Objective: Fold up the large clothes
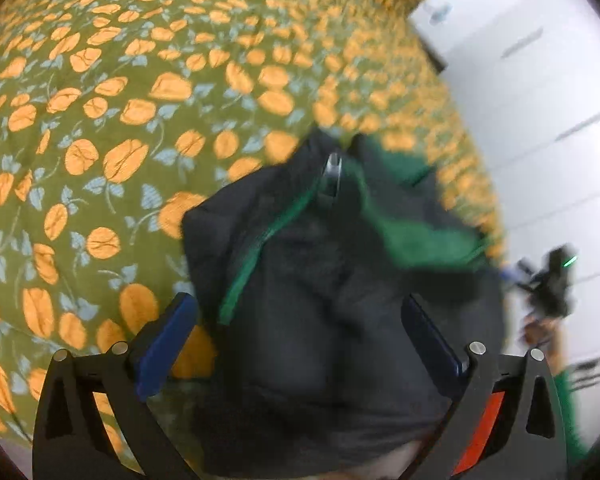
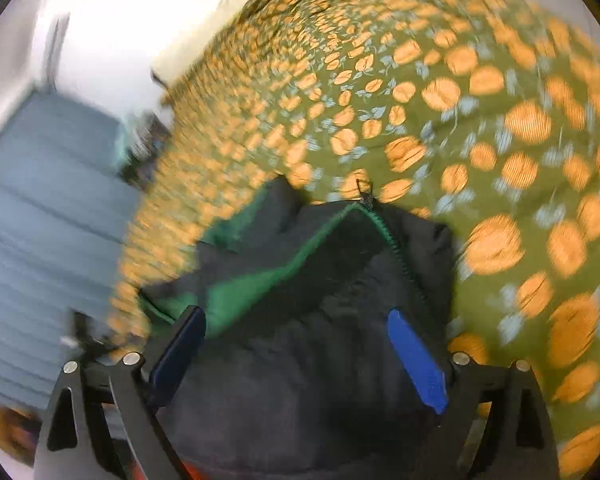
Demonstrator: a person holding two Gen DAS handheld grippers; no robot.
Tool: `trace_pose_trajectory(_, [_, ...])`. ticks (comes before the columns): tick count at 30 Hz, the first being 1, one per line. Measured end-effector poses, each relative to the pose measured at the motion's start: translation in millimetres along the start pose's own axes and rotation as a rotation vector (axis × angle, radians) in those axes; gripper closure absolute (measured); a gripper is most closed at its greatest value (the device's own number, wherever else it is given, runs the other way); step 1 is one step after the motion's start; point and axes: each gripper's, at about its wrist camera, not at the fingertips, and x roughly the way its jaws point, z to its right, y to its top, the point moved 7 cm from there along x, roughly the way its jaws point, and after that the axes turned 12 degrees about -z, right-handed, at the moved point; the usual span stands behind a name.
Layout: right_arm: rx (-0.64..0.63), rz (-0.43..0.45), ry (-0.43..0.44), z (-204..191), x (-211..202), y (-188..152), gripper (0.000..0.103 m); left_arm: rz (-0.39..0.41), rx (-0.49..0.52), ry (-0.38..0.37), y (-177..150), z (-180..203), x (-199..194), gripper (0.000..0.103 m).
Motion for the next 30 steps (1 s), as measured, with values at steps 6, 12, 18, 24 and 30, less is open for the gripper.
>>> trace_pose_trajectory(6, [-0.227,-0.141,-0.373,4,51,-6,0.011,-0.038,0.092,0.181,12,7,46,0.043])
trace_pose_trajectory(12, [-0.38,-0.018,-0.582,-33,26,3,0.086,0.128,0.071,0.266,29,22,-1,0.089])
trace_pose_trajectory(18, [-0.32,0.216,-0.606,-56,-8,46,0.087,0.304,0.022,0.364,60,28,-6,0.086])
trace_pose_trajectory(24, [-0.162,0.147,-0.581,0,56,57,0.087,0.28,-0.027,0.477,71,-14,69,0.063])
trace_pose_trajectory(30, [-0.156,0.187,-0.55,31,90,46,0.079,0.324,-0.032,0.415,66,-25,84,0.053])
